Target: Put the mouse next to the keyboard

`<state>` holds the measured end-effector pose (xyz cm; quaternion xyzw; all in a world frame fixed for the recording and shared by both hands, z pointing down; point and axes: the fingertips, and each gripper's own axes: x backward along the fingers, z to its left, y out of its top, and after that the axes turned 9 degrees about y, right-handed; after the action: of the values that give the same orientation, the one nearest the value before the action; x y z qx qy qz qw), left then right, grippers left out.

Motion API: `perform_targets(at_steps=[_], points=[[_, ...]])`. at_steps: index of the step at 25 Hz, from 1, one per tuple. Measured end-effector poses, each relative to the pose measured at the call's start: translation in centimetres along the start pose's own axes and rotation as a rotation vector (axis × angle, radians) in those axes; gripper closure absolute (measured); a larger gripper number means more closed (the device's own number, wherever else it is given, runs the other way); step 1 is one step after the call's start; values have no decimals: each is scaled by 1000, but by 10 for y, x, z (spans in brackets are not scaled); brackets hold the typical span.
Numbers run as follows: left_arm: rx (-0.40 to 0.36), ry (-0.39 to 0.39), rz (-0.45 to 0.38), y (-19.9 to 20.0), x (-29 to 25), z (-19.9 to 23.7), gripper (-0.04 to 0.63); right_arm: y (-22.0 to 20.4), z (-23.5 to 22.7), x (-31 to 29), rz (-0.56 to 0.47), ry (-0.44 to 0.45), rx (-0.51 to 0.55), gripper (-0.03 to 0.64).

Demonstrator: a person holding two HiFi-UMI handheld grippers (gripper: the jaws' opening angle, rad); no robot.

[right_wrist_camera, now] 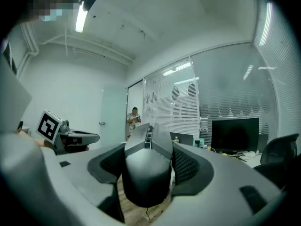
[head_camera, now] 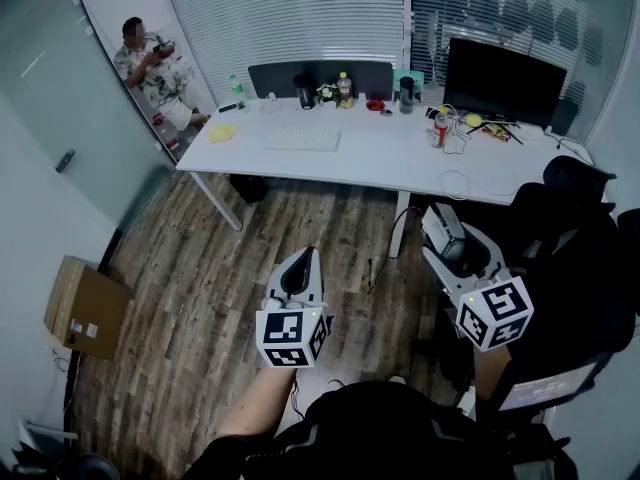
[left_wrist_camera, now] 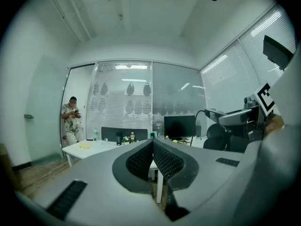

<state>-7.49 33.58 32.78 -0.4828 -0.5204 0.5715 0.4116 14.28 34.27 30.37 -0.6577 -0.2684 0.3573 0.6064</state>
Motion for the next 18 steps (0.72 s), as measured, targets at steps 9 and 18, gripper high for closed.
perform_targets(at_steps=[9,18], points=[[-1,-20,4,1,0,-5,566,0,-2,1,2,-2,6,324],[4,-35,7,1,0,-6,566,4,0,0,-17,23,-29,322]])
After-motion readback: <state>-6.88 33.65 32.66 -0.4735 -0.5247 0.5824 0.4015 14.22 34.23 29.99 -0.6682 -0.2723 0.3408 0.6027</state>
